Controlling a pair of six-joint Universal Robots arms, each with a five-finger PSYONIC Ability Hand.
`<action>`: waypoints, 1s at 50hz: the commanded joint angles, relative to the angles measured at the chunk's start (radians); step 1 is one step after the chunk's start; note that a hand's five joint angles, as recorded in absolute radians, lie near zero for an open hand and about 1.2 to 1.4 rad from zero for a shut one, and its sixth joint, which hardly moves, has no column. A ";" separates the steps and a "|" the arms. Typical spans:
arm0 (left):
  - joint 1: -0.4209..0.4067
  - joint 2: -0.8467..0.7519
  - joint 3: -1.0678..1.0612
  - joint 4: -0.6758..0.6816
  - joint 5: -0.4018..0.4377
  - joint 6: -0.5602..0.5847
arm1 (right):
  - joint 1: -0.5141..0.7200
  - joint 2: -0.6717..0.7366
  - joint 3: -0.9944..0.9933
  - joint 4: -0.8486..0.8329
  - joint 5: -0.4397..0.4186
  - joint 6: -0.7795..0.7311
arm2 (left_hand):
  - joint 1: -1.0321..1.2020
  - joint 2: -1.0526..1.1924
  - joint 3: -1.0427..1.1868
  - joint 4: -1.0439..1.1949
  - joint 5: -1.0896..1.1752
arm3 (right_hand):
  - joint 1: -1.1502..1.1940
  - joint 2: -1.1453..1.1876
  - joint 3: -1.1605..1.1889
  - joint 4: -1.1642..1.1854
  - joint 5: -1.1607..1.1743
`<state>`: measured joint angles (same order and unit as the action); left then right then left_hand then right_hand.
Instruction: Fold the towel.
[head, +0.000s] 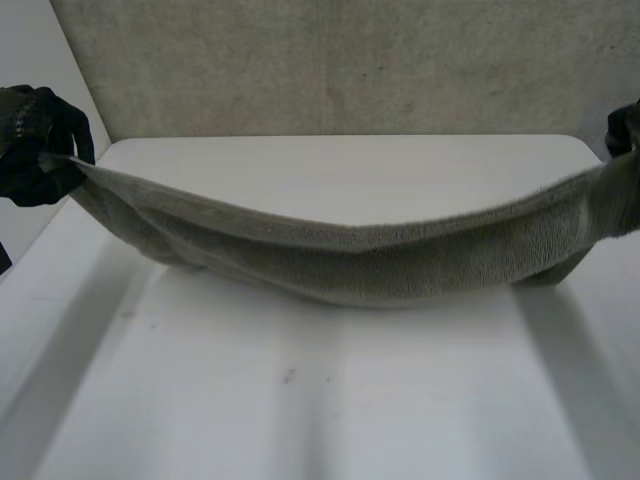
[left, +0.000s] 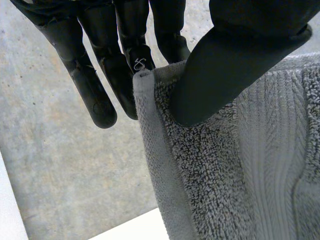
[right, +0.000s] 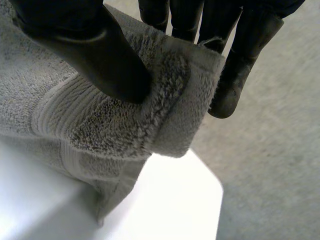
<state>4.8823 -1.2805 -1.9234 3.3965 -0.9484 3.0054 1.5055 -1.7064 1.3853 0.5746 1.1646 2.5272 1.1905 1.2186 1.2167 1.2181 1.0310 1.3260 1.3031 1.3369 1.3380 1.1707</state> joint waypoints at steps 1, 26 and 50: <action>-0.016 -0.049 -0.049 0.007 -0.006 0.000 | 0.005 0.132 0.000 0.082 0.024 -0.134 | 0.206 0.178 0.180 0.178 0.191 | 0.070 0.093 0.059 0.058 0.051; -0.259 -0.684 0.230 0.073 -0.220 0.211 | 0.033 0.543 -0.070 -0.087 0.141 -0.113 | 0.206 0.178 0.180 0.178 0.191 | 0.070 0.093 0.059 0.058 0.051; -0.316 -0.924 0.500 0.075 -0.323 0.228 | 0.107 0.835 -0.324 -0.165 0.198 -0.071 | 0.206 0.178 0.180 0.178 0.191 | 0.070 0.093 0.059 0.058 0.051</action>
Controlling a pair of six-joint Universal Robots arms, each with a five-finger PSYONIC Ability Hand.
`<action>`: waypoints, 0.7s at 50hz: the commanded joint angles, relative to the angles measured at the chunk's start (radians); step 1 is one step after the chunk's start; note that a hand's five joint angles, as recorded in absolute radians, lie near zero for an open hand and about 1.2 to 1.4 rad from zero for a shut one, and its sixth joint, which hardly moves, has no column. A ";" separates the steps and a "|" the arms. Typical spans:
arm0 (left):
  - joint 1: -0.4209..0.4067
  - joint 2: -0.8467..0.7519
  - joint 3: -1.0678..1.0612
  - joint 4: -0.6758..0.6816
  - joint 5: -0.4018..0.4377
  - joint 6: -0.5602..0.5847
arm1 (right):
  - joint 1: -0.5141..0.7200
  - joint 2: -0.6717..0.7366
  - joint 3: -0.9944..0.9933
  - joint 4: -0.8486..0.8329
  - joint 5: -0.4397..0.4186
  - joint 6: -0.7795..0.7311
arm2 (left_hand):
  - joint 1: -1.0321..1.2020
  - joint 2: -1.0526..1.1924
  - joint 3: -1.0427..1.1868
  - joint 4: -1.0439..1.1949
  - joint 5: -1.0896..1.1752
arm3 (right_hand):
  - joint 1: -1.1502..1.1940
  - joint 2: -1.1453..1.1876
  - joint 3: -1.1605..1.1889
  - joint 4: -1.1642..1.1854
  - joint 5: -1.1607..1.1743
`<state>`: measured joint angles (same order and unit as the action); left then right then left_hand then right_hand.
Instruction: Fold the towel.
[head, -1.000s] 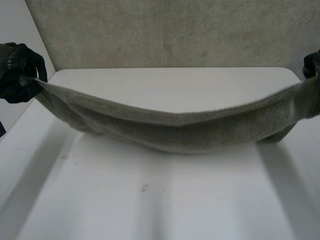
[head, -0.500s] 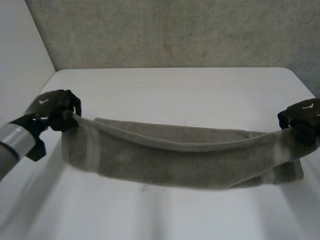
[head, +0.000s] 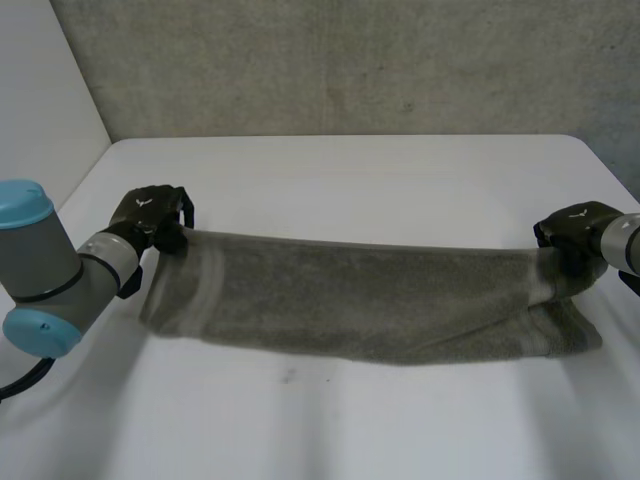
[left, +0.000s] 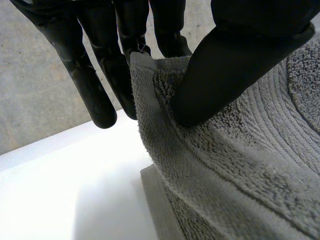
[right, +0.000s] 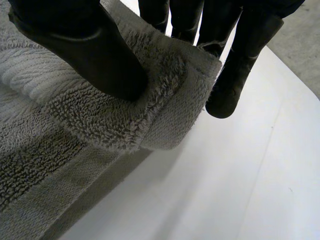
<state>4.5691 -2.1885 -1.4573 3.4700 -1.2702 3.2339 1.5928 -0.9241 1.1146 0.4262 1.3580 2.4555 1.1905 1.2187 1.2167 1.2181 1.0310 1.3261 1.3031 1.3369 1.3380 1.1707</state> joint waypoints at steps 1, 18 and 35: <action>-0.002 -0.016 0.034 0.001 -0.002 0.000 | 0.019 0.053 -0.053 -0.017 0.004 0.000 | 0.206 0.178 0.180 0.178 0.191 | 0.070 0.093 0.059 0.058 0.051; -0.004 -0.114 0.129 -0.014 0.000 0.063 | 0.044 0.136 -0.144 -0.035 0.007 0.033 | 0.206 0.178 0.180 0.178 0.191 | 0.070 0.093 0.059 0.058 0.051; -0.016 0.033 0.107 -0.028 -0.002 0.073 | 0.042 -0.078 -0.088 -0.155 0.026 0.165 | -0.892 -0.920 -0.918 -0.919 -0.907 | -1.152 -1.129 -1.162 -1.163 -1.171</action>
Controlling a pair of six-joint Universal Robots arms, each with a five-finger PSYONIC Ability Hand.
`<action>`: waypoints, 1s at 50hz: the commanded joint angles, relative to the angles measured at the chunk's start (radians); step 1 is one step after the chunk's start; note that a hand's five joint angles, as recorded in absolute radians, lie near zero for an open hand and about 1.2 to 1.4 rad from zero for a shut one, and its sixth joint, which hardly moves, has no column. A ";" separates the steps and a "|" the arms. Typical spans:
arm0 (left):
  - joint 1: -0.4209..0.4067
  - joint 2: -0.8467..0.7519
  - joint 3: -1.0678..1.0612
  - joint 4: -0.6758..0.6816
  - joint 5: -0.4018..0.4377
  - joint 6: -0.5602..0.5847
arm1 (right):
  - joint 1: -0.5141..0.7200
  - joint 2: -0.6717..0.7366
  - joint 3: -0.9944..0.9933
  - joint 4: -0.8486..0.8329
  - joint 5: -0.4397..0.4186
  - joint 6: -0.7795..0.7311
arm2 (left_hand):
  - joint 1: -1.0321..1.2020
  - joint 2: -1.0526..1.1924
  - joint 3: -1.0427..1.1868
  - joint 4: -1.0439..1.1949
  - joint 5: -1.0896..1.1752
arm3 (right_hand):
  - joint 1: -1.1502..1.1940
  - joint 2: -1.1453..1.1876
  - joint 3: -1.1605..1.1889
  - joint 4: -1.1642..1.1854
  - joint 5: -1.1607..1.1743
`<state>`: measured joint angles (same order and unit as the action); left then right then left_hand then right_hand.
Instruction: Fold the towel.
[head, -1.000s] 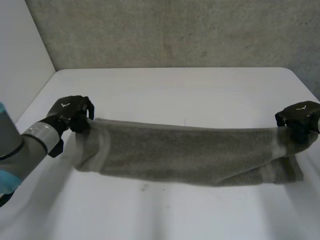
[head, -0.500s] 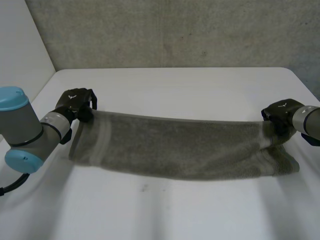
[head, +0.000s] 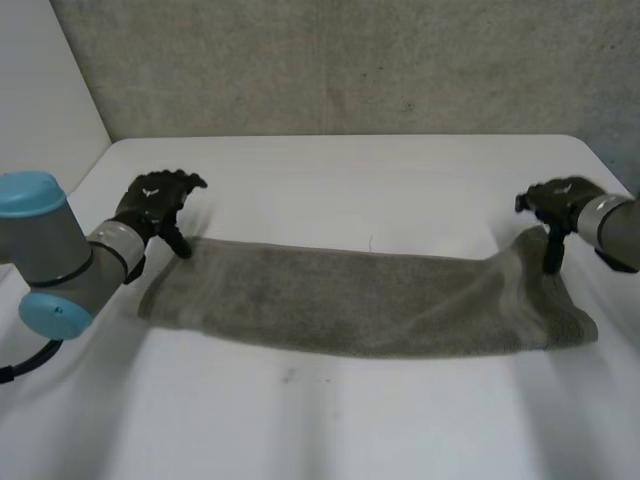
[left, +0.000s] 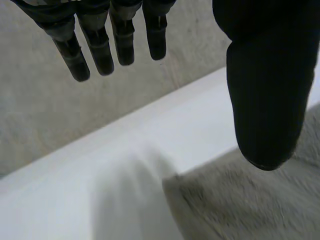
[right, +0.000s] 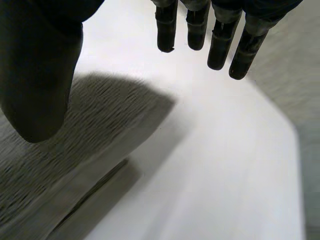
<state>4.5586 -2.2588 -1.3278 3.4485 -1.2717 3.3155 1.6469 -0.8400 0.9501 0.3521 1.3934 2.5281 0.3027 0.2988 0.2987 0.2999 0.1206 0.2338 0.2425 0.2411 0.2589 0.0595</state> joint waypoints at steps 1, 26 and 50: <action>-0.004 0.132 -0.040 -0.006 0.002 -0.010 | -0.013 -0.203 0.123 -0.094 -0.011 0.098 | -0.001 0.003 0.003 0.002 0.006 | -0.059 -0.068 -0.067 -0.084 -0.060; -0.006 0.367 -0.445 0.044 0.029 -0.031 | -0.197 -0.584 1.036 -0.395 -0.218 -0.087 | 0.040 0.044 0.044 0.043 0.048 | -0.025 -0.034 -0.033 -0.051 -0.026; 0.011 0.366 -0.484 0.098 0.061 -0.033 | -0.220 -0.396 1.043 -0.593 -0.208 -0.127 | 0.040 0.044 0.044 0.043 0.048 | 0.554 0.545 0.547 0.529 0.554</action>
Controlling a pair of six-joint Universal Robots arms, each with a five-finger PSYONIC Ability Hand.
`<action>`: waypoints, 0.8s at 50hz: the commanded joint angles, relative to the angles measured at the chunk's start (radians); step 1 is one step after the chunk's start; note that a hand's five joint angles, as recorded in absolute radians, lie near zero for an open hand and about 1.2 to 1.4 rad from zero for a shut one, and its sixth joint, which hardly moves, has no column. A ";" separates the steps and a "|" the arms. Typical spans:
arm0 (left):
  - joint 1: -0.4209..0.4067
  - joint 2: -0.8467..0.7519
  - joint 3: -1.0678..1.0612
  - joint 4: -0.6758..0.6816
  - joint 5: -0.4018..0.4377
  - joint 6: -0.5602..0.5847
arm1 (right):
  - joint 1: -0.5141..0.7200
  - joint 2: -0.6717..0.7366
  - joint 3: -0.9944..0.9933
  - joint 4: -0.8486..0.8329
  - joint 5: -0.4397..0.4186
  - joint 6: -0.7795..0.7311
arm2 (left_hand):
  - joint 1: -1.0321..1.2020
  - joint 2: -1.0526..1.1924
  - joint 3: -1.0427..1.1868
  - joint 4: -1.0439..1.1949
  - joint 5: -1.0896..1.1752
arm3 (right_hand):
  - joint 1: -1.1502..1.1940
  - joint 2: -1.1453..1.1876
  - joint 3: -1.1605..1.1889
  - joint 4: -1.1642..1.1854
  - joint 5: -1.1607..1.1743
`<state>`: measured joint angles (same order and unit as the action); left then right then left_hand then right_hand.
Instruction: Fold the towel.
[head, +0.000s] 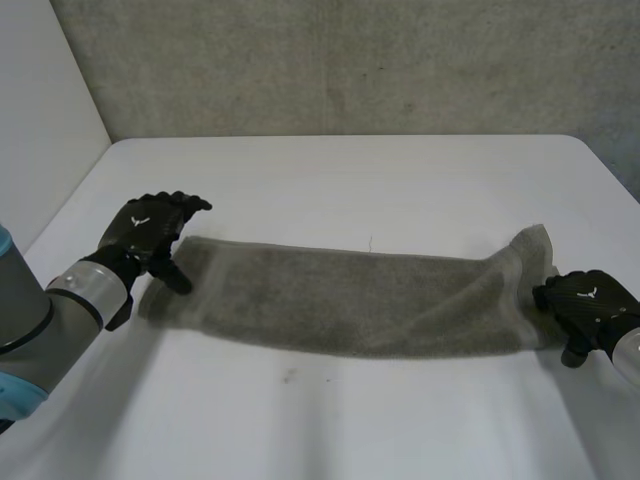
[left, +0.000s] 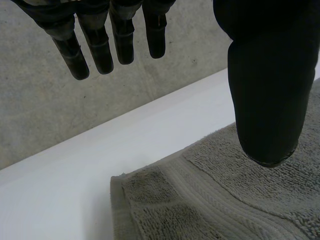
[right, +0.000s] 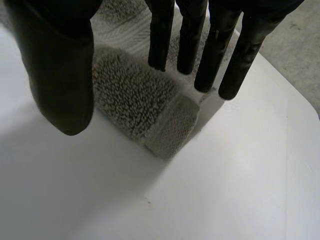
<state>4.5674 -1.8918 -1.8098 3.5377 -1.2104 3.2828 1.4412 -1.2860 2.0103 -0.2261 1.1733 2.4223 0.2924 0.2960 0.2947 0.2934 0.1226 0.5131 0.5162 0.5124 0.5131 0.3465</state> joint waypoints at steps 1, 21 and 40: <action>0.002 -0.001 -0.002 0.009 0.000 0.000 | -0.015 0.050 -0.018 -0.015 0.012 -0.022 | 0.050 0.047 0.048 0.049 0.046 | 0.276 0.273 0.277 0.276 0.269; 0.001 0.000 -0.011 0.009 0.000 0.000 | -0.263 0.007 -0.037 -0.006 0.023 -0.187 | 0.050 0.047 0.048 0.049 0.046 | 0.883 0.880 0.884 0.883 0.875; -0.010 0.066 -0.005 -0.002 -0.008 -0.011 | 0.133 0.019 -0.505 0.229 0.258 -0.079 | 0.044 0.041 0.042 0.043 0.040 | 0.883 0.880 0.884 0.883 0.875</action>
<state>4.5643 -1.8612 -1.8155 3.5411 -1.2146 3.2786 1.2702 -1.2801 1.6479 -0.0728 1.3475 2.2348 0.2924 0.2959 0.2947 0.2934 0.1215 1.3076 1.3118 1.3240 1.3384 1.1546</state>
